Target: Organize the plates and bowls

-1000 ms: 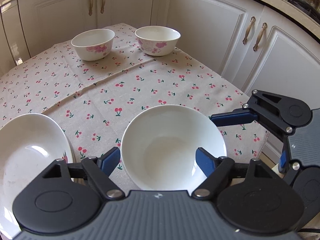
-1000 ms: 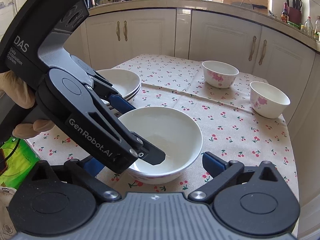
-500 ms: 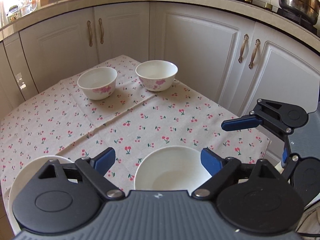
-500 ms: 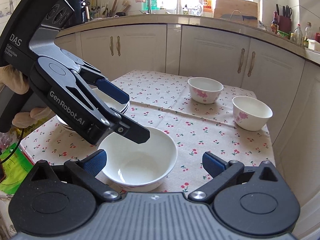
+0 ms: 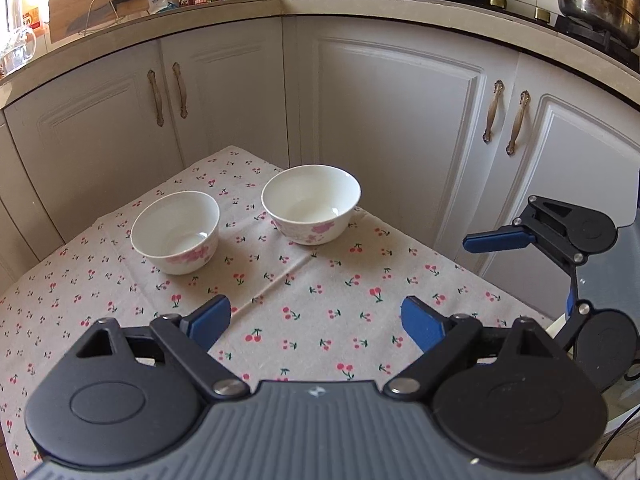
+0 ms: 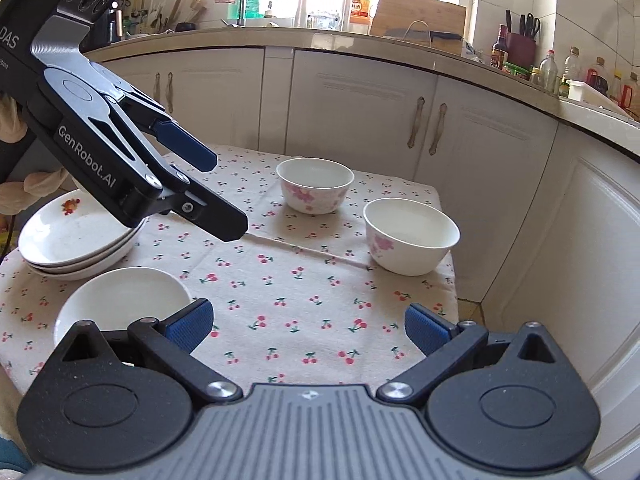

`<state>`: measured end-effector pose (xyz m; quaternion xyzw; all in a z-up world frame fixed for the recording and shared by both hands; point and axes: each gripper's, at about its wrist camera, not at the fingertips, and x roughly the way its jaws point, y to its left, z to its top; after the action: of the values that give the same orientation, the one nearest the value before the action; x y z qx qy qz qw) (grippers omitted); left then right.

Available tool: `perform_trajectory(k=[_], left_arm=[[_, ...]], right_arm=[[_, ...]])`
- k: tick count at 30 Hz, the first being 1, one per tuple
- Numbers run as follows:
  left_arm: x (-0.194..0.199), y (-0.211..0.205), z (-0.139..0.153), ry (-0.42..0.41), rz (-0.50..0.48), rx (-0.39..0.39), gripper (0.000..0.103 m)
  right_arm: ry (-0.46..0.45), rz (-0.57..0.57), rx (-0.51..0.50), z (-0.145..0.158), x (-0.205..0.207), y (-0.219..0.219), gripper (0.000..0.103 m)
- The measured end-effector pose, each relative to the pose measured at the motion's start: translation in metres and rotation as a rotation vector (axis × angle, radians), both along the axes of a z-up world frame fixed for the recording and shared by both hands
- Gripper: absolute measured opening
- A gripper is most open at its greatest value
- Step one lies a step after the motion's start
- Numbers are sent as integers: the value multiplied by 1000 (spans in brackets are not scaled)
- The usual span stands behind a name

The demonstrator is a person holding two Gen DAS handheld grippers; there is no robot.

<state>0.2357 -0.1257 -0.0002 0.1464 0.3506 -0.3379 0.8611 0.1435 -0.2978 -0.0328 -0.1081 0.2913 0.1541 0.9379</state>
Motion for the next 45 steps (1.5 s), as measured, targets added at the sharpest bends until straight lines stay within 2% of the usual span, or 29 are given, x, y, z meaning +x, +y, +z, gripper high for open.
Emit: perform_trajectory(k=[9,16,20,24,26,36,42,45], left_arm=[[65,-43,-14,36,-41,22,92],[106,-74,-28,55,-55,41,90],[123,-85,-36,67,-48,42,89],[135,-94,-45,83,-45,46,88],[138,-97,-48,87,-43,51,84],[156,-105,-58,119,-27,31,76],[159,-104,-59,126,-24,27,71],[160,-104,-60,128,-25,28,70]], right_arm=[[3,-5,-50,-13,57,-33,103],[-13,40,1,-25,101,-50,103],[-15,54,-3,-35,121,-52,103],[0,57,1,-45,138,-55,103],[4,59,4,-48,144,-57,103],[-2,68,7,-54,160,-55,103],[-2,76,8,-55,160,-54,95],[-2,74,10,-54,161,-55,94]])
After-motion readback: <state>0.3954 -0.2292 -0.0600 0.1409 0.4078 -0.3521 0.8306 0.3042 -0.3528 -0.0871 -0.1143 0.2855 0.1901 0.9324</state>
